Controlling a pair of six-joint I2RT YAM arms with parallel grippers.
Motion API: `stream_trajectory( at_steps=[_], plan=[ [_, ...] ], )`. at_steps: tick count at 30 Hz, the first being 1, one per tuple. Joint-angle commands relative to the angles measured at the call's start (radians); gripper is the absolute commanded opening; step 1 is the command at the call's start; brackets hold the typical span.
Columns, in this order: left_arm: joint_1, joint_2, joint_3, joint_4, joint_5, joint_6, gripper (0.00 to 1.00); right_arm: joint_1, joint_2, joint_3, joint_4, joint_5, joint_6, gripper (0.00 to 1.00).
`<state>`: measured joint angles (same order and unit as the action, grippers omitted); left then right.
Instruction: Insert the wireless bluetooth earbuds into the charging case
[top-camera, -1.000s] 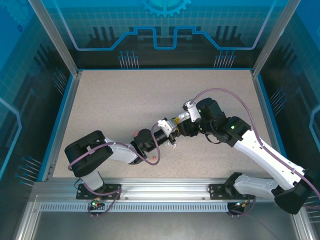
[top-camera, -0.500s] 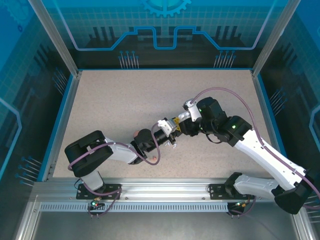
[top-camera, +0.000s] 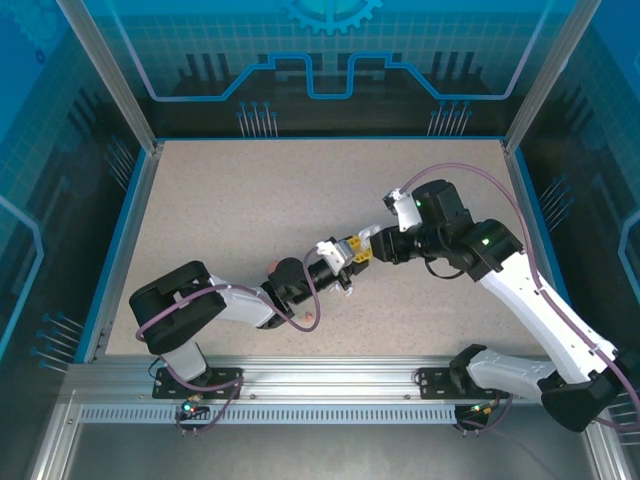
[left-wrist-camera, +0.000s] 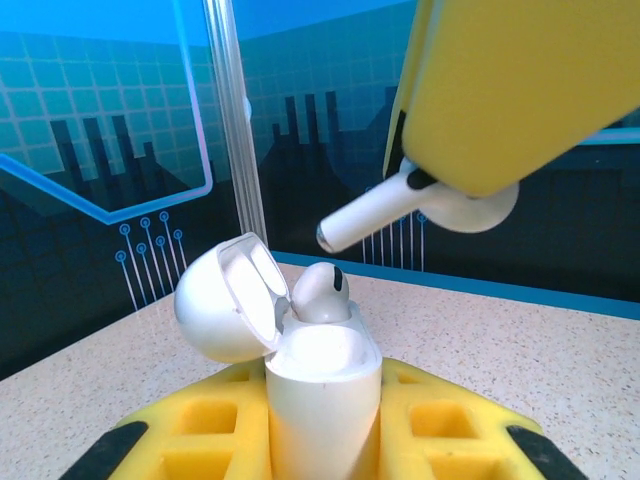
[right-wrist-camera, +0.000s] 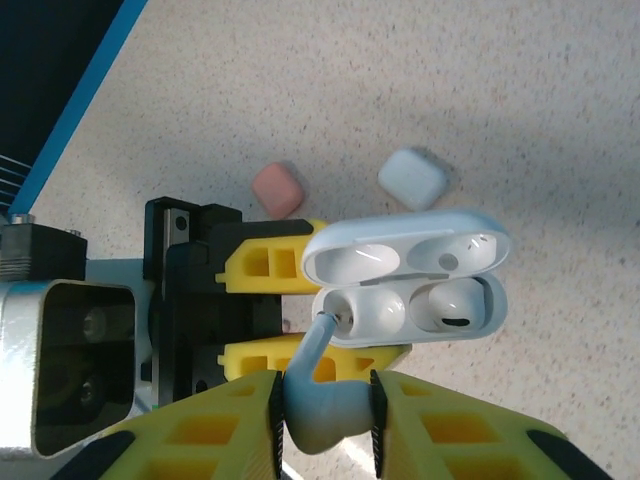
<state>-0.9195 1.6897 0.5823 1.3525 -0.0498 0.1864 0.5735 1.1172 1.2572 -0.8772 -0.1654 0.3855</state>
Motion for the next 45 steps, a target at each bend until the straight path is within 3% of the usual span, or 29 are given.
stream_trajectory(
  at_steps=[1,19,45],
  plan=[
    [-0.009,0.004,0.008,0.047,0.049,0.035,0.0,-0.017,0.026,0.044,-0.101,-0.07,0.018,0.29],
    [-0.026,0.021,0.012,0.046,0.066,0.092,0.0,-0.031,0.098,0.126,-0.203,-0.07,0.005,0.29],
    [-0.036,0.026,0.019,0.047,0.051,0.105,0.0,-0.037,0.113,0.108,-0.222,-0.084,-0.01,0.28]
  ],
)
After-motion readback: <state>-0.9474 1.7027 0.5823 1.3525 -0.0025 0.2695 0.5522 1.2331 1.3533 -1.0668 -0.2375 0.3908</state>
